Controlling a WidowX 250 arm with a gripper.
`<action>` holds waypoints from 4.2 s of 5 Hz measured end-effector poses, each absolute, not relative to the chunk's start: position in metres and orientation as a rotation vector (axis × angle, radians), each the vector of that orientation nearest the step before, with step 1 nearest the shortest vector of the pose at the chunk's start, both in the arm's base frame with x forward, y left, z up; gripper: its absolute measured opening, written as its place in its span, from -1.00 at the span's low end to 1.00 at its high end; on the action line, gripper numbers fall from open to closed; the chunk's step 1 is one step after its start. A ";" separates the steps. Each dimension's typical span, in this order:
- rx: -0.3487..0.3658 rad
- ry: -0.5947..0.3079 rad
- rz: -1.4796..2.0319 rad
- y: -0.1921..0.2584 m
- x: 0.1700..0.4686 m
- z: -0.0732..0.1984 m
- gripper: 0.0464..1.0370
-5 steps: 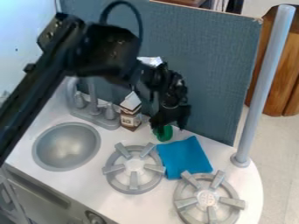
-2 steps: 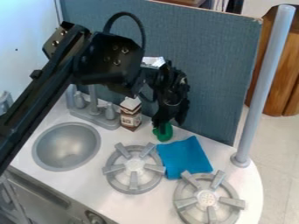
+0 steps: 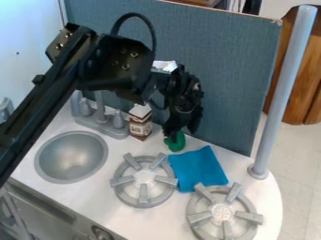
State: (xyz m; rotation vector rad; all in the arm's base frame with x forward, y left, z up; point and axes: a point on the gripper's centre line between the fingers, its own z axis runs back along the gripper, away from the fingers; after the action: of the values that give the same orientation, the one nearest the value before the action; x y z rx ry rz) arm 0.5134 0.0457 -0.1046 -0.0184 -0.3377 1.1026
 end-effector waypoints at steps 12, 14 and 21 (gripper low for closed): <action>-0.035 -0.337 1.082 0.072 0.496 -0.112 0.00; -0.093 -0.410 1.054 0.066 0.479 -0.079 0.00; -0.153 -0.420 0.823 0.011 0.377 -0.082 0.00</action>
State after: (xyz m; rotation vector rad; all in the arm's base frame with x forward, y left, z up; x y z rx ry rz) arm 0.3773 0.0108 -0.0820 -0.1532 -0.4201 0.8231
